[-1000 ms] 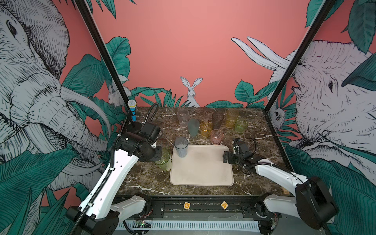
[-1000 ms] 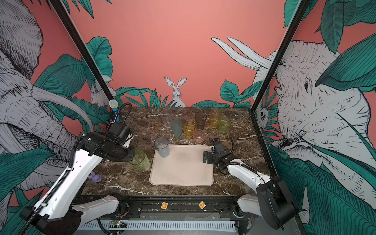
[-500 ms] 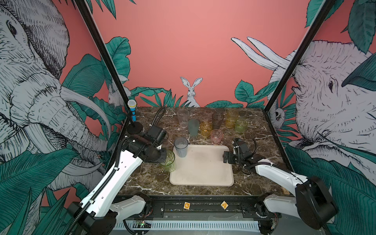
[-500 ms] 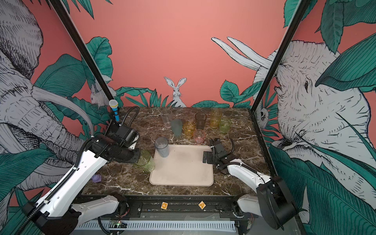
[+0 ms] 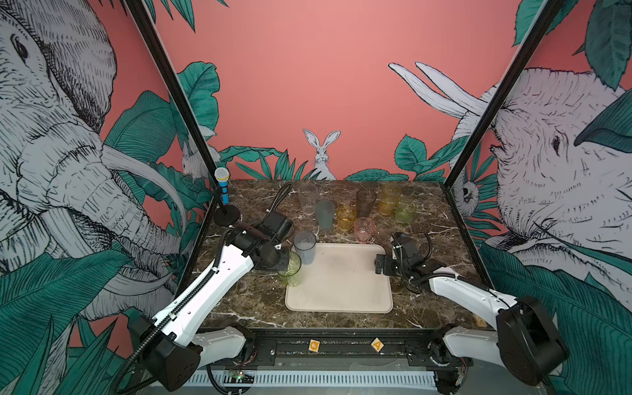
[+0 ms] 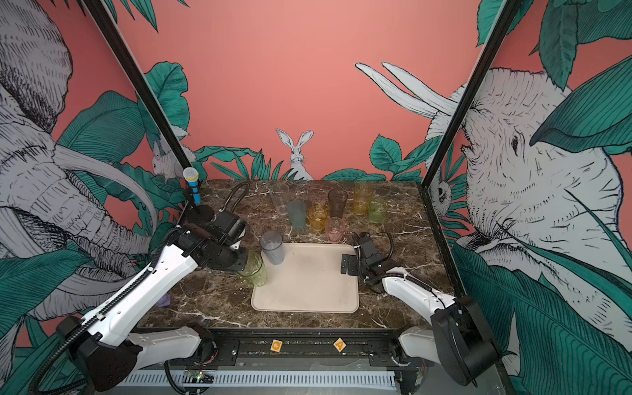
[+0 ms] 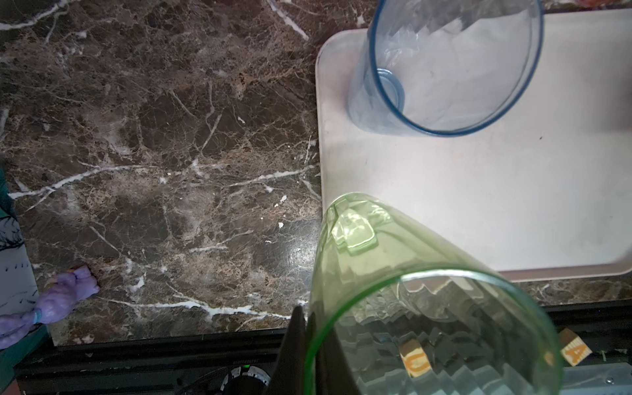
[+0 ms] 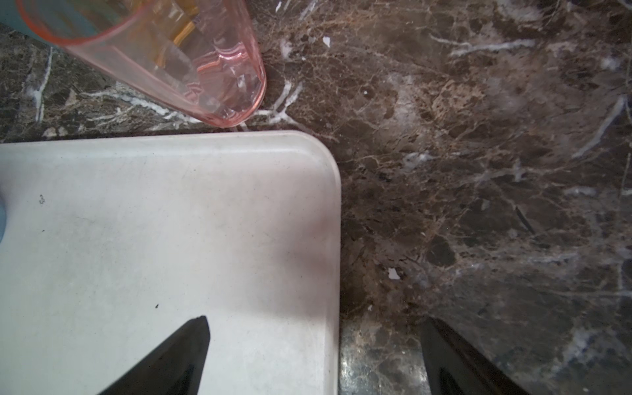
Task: Place the glasses into the tray
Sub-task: Place the glass on the tray.
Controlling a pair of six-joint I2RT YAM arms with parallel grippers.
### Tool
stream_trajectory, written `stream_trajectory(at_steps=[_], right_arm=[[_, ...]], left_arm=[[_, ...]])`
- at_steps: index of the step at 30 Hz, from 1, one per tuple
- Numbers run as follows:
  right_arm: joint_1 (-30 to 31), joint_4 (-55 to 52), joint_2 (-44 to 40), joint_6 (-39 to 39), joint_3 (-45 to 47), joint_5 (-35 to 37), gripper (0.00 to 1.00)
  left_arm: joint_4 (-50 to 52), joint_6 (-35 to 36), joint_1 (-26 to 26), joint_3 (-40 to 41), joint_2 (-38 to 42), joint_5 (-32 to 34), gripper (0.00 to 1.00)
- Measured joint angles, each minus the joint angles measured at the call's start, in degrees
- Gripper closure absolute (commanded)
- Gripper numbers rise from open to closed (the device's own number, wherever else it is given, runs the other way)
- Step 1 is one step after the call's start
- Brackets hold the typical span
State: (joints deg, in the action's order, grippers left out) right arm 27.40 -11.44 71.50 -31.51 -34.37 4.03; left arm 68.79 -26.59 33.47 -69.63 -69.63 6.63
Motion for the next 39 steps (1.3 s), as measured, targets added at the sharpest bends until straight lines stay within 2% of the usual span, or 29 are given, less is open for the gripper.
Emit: stream_trajectory(at_steps=[21, 39], right_arm=[[0.0, 0.0, 0.0, 0.0, 0.0, 0.0, 0.01], [0.0, 0.0, 0.0, 0.0, 0.0, 0.0, 0.01]], left_arm=[[-6.9, -1.2, 2.6, 1.4, -8.2, 0.3, 1.0], [-8.9, -1.7, 3.5, 1.4, -10.8, 1.4, 1.0]])
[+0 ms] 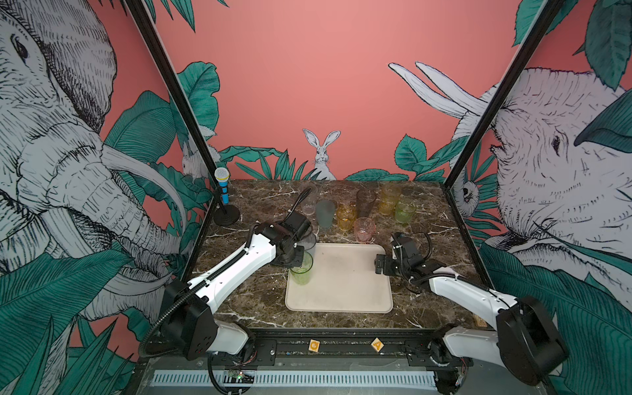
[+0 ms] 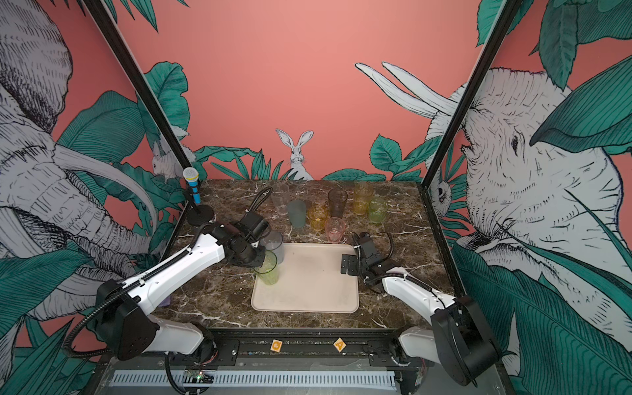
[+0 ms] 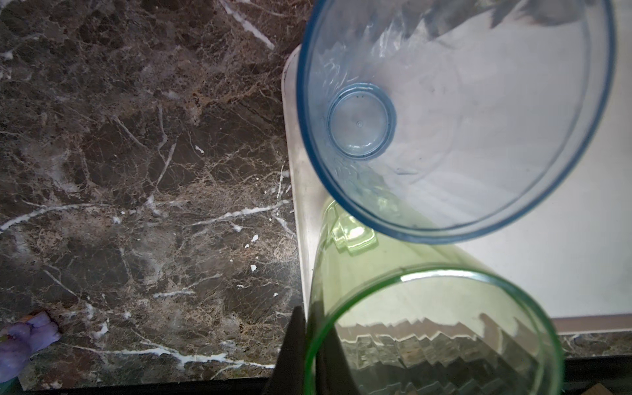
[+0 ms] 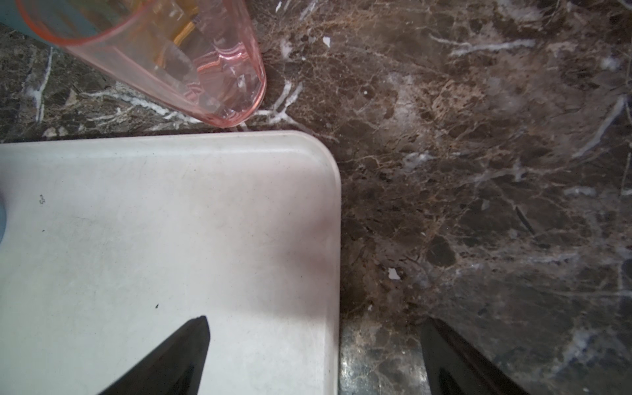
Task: Place the glasses into the tray
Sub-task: Place the glass on the tray.
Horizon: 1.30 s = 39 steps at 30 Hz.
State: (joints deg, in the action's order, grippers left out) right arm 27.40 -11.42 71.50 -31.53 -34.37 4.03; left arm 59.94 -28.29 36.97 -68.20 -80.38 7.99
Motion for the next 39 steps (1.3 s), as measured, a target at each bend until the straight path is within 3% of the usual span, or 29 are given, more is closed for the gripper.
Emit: stream_trajectory(at_steps=[15, 39], right_arm=[[0.0, 0.0, 0.0, 0.0, 0.0, 0.0, 0.01], [-0.1, 0.0, -1.4, 0.0, 0.0, 0.0, 0.01]], left_arm=[[-0.7, -0.6, 0.5, 0.0, -0.7, 0.0, 1.0], [0.8, -1.1, 0.9, -3.5, -1.2, 0.7, 0.57]])
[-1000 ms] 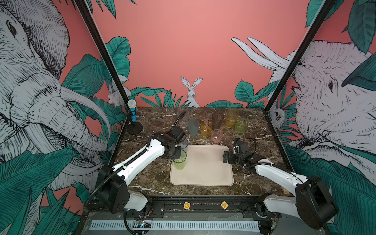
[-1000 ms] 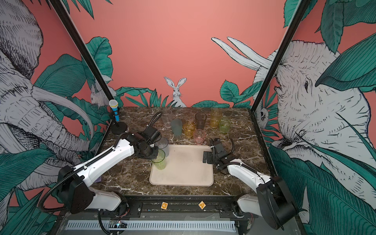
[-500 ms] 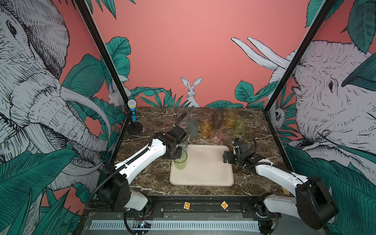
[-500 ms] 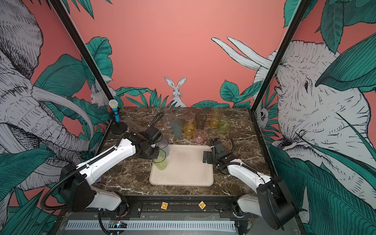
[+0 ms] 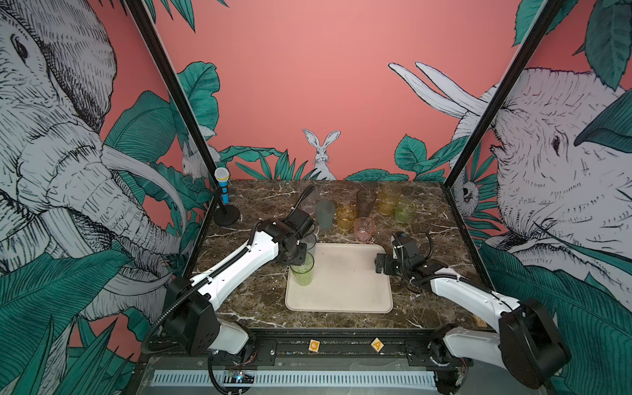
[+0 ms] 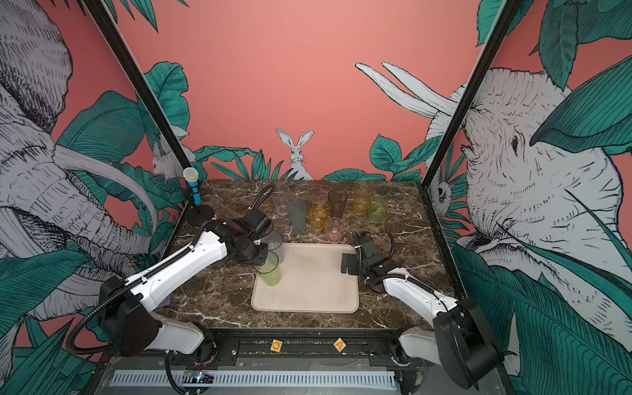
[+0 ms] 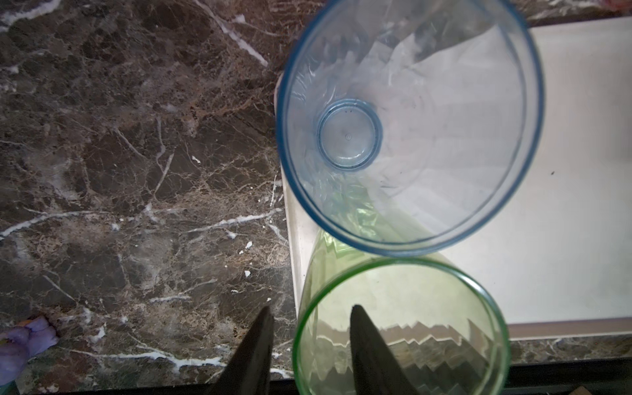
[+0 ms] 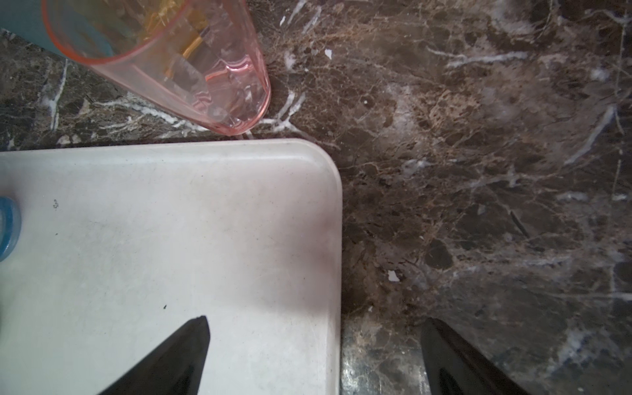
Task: Place the glasses into the tray
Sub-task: Place the glass on the tray.
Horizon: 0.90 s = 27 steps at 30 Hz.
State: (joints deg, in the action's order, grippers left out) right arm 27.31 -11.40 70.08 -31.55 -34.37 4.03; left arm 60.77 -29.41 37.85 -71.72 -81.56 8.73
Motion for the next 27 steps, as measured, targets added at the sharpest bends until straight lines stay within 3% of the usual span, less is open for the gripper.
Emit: stream_trajectory(at_steps=[12, 27], right_arm=[[0.0, 0.0, -0.6, 0.0, 0.0, 0.0, 0.01], [-0.1, 0.4, -2.6, -0.9, 1.5, 1.3, 0.01]], left_arm=[[4.3, 2.6, -0.7, -14.0, -0.7, 2.1, 0.47], [4.6, 6.5, -10.1, -31.2, -15.4, 1.5, 0.42]])
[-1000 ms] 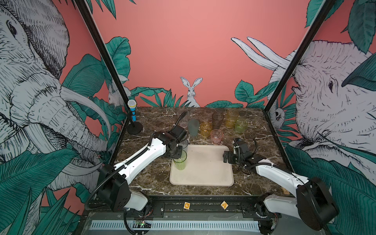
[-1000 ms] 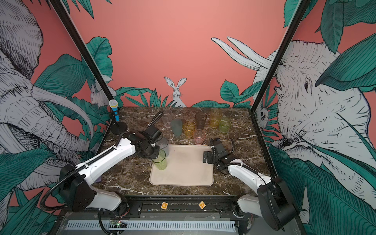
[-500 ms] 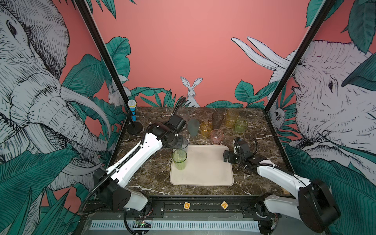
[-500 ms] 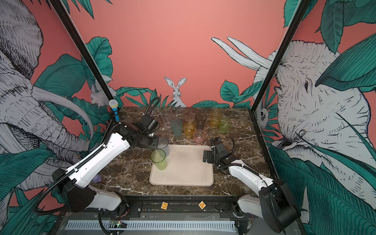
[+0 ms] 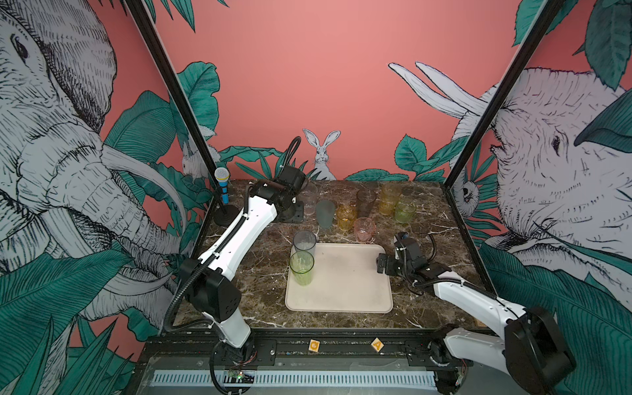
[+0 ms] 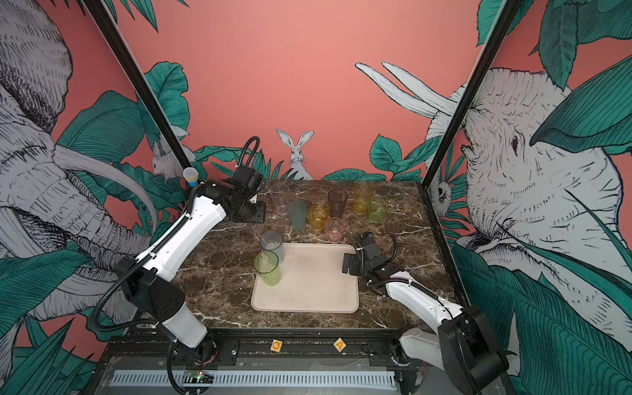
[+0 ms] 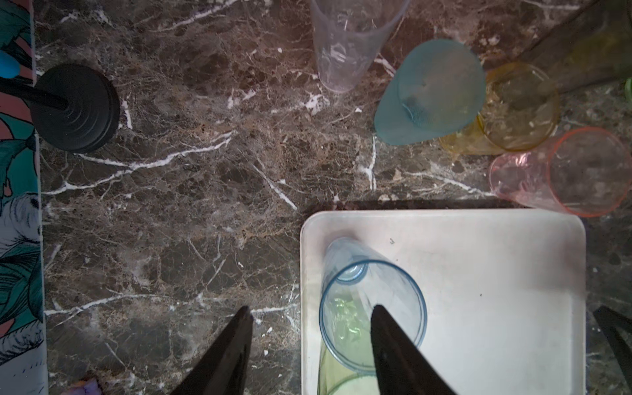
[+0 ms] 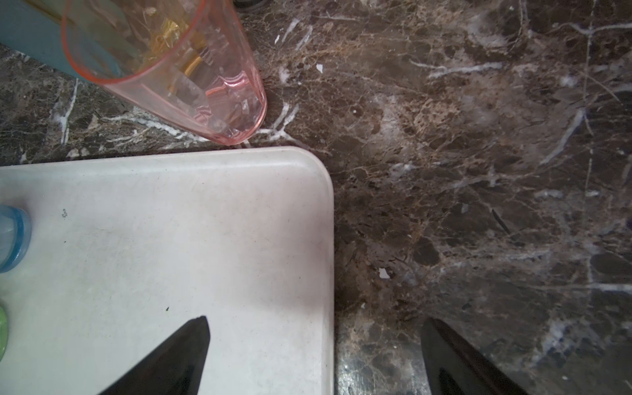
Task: Place the glasses into the tray
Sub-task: Place the glass on the tray, then pick up the glass from the top-center of the table.
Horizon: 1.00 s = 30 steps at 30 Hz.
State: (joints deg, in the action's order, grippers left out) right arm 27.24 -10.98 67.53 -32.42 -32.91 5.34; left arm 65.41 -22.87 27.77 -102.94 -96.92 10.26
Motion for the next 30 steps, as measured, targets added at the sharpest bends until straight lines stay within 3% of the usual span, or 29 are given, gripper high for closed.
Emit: stream_trajectory(at_steps=[16, 30], right_arm=[[-0.3, 0.0, -0.9, -0.2, 0.0, 0.2, 0.01], [-1.1, 0.5, -1.1, -0.2, 1.0, -1.0, 0.01]], left_arm=[[-1.3, 0.8, -2.9, -17.3, -18.4, -0.2, 0.41], [-2.8, 0.8, -5.2, -25.6, -26.0, -1.5, 0.4]])
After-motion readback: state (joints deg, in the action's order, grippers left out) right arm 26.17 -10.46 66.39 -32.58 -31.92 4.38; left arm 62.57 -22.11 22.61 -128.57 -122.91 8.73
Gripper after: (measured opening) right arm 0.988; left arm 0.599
